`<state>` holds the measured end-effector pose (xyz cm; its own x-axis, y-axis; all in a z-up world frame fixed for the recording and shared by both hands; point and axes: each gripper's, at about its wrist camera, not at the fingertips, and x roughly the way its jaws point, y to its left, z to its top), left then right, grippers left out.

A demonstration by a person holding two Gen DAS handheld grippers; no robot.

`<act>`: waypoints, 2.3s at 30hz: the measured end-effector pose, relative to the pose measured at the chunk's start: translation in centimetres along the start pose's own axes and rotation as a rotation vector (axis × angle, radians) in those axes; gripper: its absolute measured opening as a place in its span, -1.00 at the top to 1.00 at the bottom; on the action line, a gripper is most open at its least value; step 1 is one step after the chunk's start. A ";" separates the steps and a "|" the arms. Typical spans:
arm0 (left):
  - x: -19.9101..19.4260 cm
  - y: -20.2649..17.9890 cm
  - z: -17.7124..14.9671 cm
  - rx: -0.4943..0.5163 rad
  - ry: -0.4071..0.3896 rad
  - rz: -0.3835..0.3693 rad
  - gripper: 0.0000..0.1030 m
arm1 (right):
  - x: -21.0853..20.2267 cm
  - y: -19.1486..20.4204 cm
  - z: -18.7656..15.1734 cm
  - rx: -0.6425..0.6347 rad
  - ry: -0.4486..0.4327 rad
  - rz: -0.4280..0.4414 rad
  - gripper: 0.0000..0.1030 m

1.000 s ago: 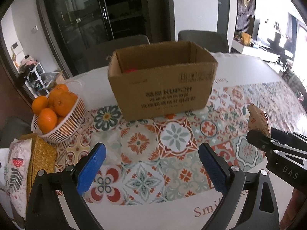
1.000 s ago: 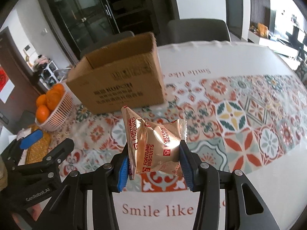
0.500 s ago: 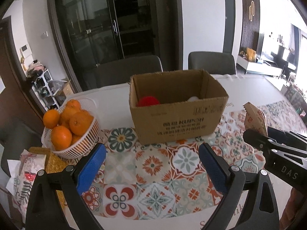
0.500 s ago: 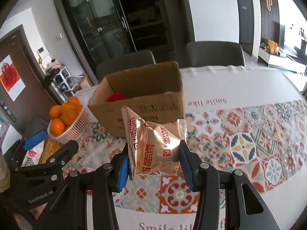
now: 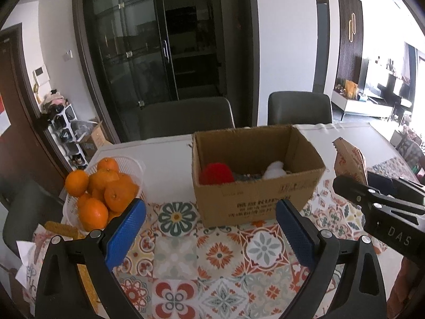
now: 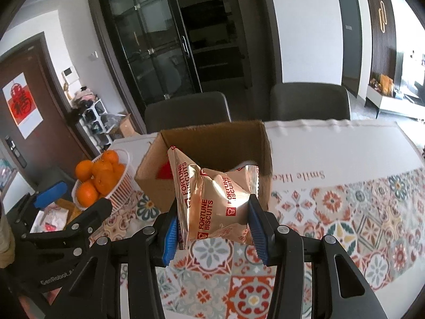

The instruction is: Organize soft objects

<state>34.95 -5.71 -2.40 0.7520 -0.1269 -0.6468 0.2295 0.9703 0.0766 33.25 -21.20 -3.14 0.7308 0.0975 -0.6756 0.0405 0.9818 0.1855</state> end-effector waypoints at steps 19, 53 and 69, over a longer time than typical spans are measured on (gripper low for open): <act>4.5 2.2 3.9 -0.016 -0.021 0.063 -0.97 | 6.9 0.9 5.4 -0.065 0.040 0.035 0.08; 2.5 4.5 2.8 -0.084 -0.016 0.080 -1.00 | 4.4 2.3 5.2 -0.072 0.045 -0.118 -0.64; -8.5 4.0 -1.3 0.002 -0.127 0.042 -1.00 | -7.8 4.5 -1.2 -0.021 -0.092 -0.178 -0.80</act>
<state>28.70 -0.51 2.43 0.8330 -0.1117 -0.5418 0.1975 0.9749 0.1027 26.93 -17.33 2.10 0.7723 -0.0927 -0.6285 0.1618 0.9854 0.0534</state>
